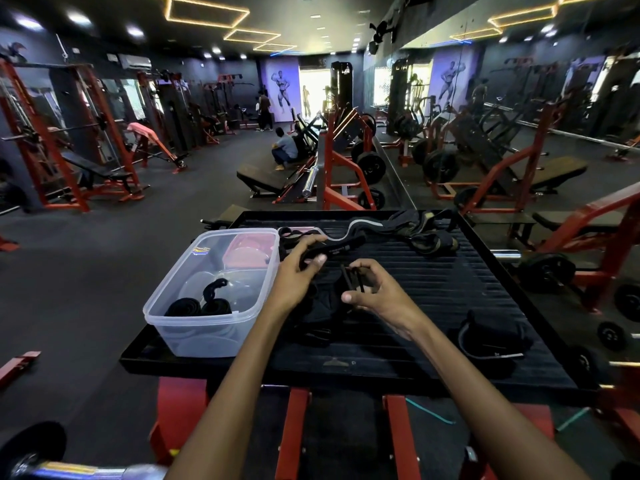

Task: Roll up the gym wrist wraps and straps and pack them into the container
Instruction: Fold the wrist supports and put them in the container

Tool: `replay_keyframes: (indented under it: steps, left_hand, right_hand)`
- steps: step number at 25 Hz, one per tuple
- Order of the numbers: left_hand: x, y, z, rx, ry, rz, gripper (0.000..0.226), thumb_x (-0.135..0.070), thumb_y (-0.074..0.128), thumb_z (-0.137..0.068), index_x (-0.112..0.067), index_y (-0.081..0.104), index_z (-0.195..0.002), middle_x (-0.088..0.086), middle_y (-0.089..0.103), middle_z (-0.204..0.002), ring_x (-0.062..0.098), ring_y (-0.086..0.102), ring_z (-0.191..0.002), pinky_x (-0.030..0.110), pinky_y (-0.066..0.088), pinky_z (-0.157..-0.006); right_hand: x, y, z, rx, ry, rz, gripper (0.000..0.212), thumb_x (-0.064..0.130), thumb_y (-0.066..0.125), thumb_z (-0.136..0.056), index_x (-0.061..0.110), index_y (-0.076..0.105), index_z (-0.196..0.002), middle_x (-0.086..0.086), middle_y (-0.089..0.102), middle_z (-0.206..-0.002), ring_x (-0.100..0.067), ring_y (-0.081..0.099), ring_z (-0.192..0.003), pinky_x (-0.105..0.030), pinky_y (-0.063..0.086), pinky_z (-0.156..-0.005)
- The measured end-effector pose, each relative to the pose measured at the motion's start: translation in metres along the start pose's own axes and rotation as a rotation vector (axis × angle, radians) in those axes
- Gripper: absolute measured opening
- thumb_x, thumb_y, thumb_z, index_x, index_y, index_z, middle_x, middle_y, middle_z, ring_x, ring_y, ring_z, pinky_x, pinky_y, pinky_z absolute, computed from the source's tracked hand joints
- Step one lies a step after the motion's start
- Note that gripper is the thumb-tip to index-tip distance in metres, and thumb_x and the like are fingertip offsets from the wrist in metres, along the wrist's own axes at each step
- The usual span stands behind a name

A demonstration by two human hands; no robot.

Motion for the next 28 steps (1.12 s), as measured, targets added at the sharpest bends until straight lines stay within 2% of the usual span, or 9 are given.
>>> replay_keyframes:
  steps: [3, 8, 11, 13, 16, 19, 23, 25, 28]
  left_hand:
    - [-0.007, 0.003, 0.001, 0.036, -0.129, 0.027, 0.02, -0.038, 0.068, -0.082, -0.033, 0.056, -0.098, -0.014, 0.064, -0.101, 0.009, 0.06, -0.096, 0.031, 0.048, -0.093]
    - [0.006, 0.003, 0.003, 0.056, -0.117, -0.011, 0.033, -0.019, 0.078, -0.073, -0.023, 0.058, -0.099, -0.012, 0.064, -0.095, 0.009, 0.06, -0.095, 0.026, 0.046, -0.091]
    - [0.008, 0.002, 0.011, 0.074, -0.08, -0.014, 0.025, -0.034, 0.073, -0.073, -0.031, 0.06, -0.094, -0.016, 0.063, -0.096, 0.004, 0.059, -0.095, 0.021, 0.044, -0.091]
    - [0.005, 0.0, 0.011, 0.039, -0.106, 0.015, 0.017, -0.041, 0.065, -0.08, -0.026, 0.06, -0.087, -0.014, 0.062, -0.089, 0.004, 0.056, -0.088, 0.024, 0.042, -0.087]
    - [0.001, -0.007, 0.012, -0.019, -0.138, 0.029, 0.011, -0.028, 0.067, -0.084, -0.024, 0.058, -0.079, -0.012, 0.06, -0.08, -0.002, 0.054, -0.074, 0.015, 0.041, -0.076]
    - [-0.001, -0.013, 0.015, -0.006, -0.118, -0.019, 0.029, -0.011, 0.072, -0.078, -0.029, 0.058, -0.097, -0.012, 0.061, -0.093, -0.002, 0.056, -0.08, 0.008, 0.044, -0.078]
    - [-0.016, -0.021, 0.011, 0.001, -0.094, -0.245, 0.047, -0.002, 0.066, -0.071, -0.025, 0.064, -0.112, -0.002, 0.064, -0.115, 0.006, 0.058, -0.1, 0.016, 0.043, -0.093]
    - [-0.024, -0.019, 0.011, 0.085, -0.117, -0.389, 0.052, -0.014, 0.069, -0.069, -0.029, 0.062, -0.119, -0.003, 0.062, -0.123, 0.01, 0.058, -0.11, 0.023, 0.043, -0.099]
    - [-0.036, -0.01, 0.013, 0.089, -0.185, -0.76, 0.051, -0.059, 0.069, -0.066, -0.035, 0.064, -0.11, -0.005, 0.066, -0.116, 0.017, 0.058, -0.11, 0.039, 0.042, -0.1]
  right_hand:
    - [0.004, 0.004, 0.001, 0.021, -0.021, -0.036, 0.049, -0.007, 0.072, -0.073, 0.009, 0.05, -0.114, 0.005, 0.058, -0.106, 0.0, 0.059, -0.068, -0.022, 0.052, -0.065]
    - [0.0, 0.0, 0.003, 0.066, -0.008, -0.066, 0.059, -0.014, 0.07, -0.072, 0.005, 0.052, -0.126, -0.001, 0.061, -0.096, -0.007, 0.058, -0.074, -0.021, 0.052, -0.074]
    - [0.0, 0.003, 0.004, 0.045, 0.013, -0.065, 0.059, -0.015, 0.069, -0.072, 0.004, 0.053, -0.125, 0.0, 0.063, -0.09, -0.008, 0.06, -0.073, -0.02, 0.052, -0.072]
    - [0.005, 0.005, 0.003, 0.038, 0.041, -0.139, 0.055, -0.021, 0.063, -0.072, 0.003, 0.055, -0.122, 0.0, 0.063, -0.089, -0.007, 0.061, -0.07, -0.018, 0.053, -0.069]
    - [0.013, 0.007, 0.0, 0.028, 0.088, -0.262, 0.052, -0.024, 0.056, -0.073, 0.0, 0.056, -0.12, -0.004, 0.064, -0.089, -0.01, 0.063, -0.074, -0.017, 0.053, -0.066]
    - [0.014, 0.007, -0.001, -0.023, 0.102, -0.258, 0.049, -0.021, 0.054, -0.076, 0.005, 0.058, -0.117, -0.004, 0.066, -0.091, -0.008, 0.065, -0.074, -0.016, 0.051, -0.063]
    - [0.013, 0.007, 0.0, -0.05, 0.134, -0.332, 0.047, -0.014, 0.048, -0.083, 0.008, 0.056, -0.124, -0.007, 0.064, -0.092, -0.014, 0.06, -0.073, -0.023, 0.05, -0.06]
    - [0.013, 0.009, 0.002, -0.058, 0.129, -0.343, 0.041, -0.006, 0.049, -0.088, 0.006, 0.055, -0.126, -0.01, 0.059, -0.095, -0.017, 0.056, -0.076, -0.024, 0.05, -0.061]
    - [0.017, 0.011, 0.006, -0.149, 0.044, -0.133, 0.04, -0.006, 0.06, -0.085, 0.01, 0.057, -0.122, -0.001, 0.062, -0.093, -0.004, 0.06, -0.073, -0.016, 0.046, -0.059]
Point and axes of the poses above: each hand's wrist, its own z-axis away from the middle knuckle, its own y-axis out of the palm, x = y × z, the point moved 3 cm from there along -z, towards the middle knuckle
